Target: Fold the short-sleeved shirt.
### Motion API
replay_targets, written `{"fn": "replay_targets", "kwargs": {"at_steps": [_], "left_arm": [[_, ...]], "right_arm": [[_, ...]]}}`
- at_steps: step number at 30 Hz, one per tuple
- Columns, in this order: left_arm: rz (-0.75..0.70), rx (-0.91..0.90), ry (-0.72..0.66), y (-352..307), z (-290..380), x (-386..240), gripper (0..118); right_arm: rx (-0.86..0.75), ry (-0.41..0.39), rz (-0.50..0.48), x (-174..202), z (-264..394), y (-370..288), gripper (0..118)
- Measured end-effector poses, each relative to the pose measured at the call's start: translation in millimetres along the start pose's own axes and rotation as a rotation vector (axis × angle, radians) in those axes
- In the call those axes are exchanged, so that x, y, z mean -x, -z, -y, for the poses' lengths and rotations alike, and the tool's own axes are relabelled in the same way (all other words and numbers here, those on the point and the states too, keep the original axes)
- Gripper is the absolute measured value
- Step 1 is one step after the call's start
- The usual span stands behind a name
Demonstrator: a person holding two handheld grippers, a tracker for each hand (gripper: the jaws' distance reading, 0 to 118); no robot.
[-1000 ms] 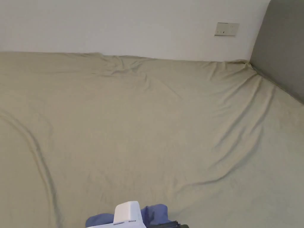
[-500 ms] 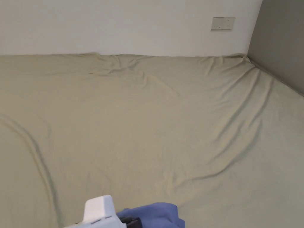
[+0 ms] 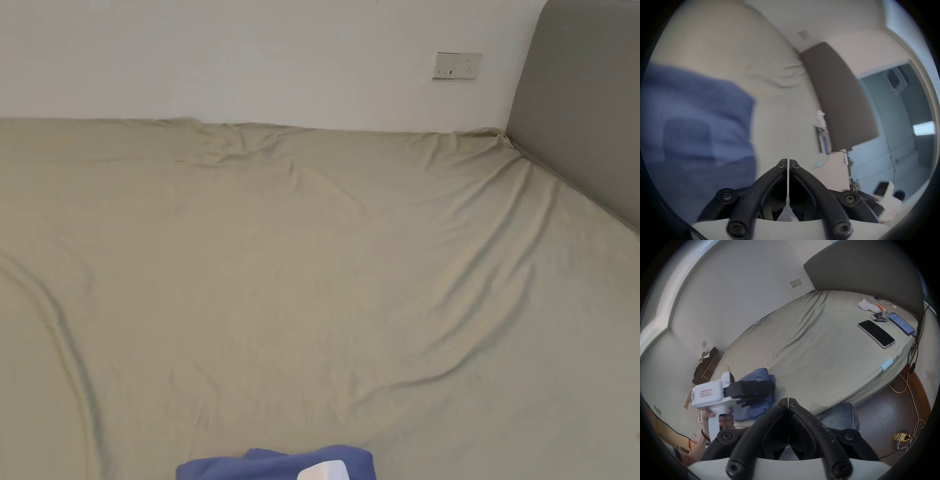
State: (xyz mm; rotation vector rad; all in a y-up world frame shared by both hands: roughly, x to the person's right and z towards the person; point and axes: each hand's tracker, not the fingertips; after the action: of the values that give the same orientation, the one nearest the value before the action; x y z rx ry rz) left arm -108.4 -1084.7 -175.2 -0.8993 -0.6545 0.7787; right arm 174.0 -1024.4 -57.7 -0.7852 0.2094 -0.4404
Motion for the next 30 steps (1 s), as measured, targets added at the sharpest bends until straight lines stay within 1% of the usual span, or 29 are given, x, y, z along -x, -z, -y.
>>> {"fn": "replay_targets", "kwargs": {"at_steps": [3,6,9,11,13,14,15,17,18,19,20,21,22,23,24,26,30], "left_arm": [[0.121,-0.092,0.037,-54,2,-17,0],[0.119,-0.202,0.026,-117,-2,-4,0],[-0.055,-0.333,0.042,-173,0,15,0],[-0.174,-0.398,0.034,-200,2,35,0],[-0.236,-0.416,0.000,-219,7,52,2],[-0.243,-0.413,-0.015,-225,10,61,4],[-0.269,-0.417,-0.029,-229,13,67,19],[-0.295,-0.445,-0.080,-232,18,83,57],[-0.298,-0.435,-0.109,-231,18,89,74],[-0.288,-0.414,-0.138,-230,17,97,80],[-0.261,-0.405,-0.171,-228,16,105,85],[-0.250,-0.395,-0.183,-226,15,112,89],[-0.253,-0.393,-0.183,-219,13,114,92],[-0.254,-0.390,-0.178,-214,11,118,93],[-0.262,-0.374,-0.169,-207,9,121,93],[-0.271,-0.311,-0.132,-191,4,127,93],[-0.241,-0.154,-0.116,-153,-6,137,93]], "right_arm": [[-0.022,-0.037,-0.051,16,-13,12,2],[-0.007,-0.076,-0.161,36,-24,40,2],[0.055,-0.108,-0.251,58,-29,82,2],[0.121,-0.102,-0.279,69,-29,114,2],[0.188,-0.087,-0.316,76,-25,144,2],[0.229,-0.075,-0.314,79,-23,158,2],[0.263,-0.070,-0.313,81,-21,170,2],[0.327,-0.081,-0.323,85,-16,190,2],[0.356,-0.091,-0.339,87,-14,197,2],[0.396,-0.111,-0.368,87,-12,204,2],[0.410,-0.128,-0.352,88,-9,209,2],[0.408,-0.155,-0.307,89,-6,212,2],[0.412,-0.181,-0.254,91,-3,214,2],[0.414,-0.190,-0.242,92,-1,215,2],[0.406,-0.172,-0.267,92,0,215,2],[0.404,-0.160,-0.256,93,-1,213,2],[0.395,-0.146,-0.258,91,2,212,2]]}}
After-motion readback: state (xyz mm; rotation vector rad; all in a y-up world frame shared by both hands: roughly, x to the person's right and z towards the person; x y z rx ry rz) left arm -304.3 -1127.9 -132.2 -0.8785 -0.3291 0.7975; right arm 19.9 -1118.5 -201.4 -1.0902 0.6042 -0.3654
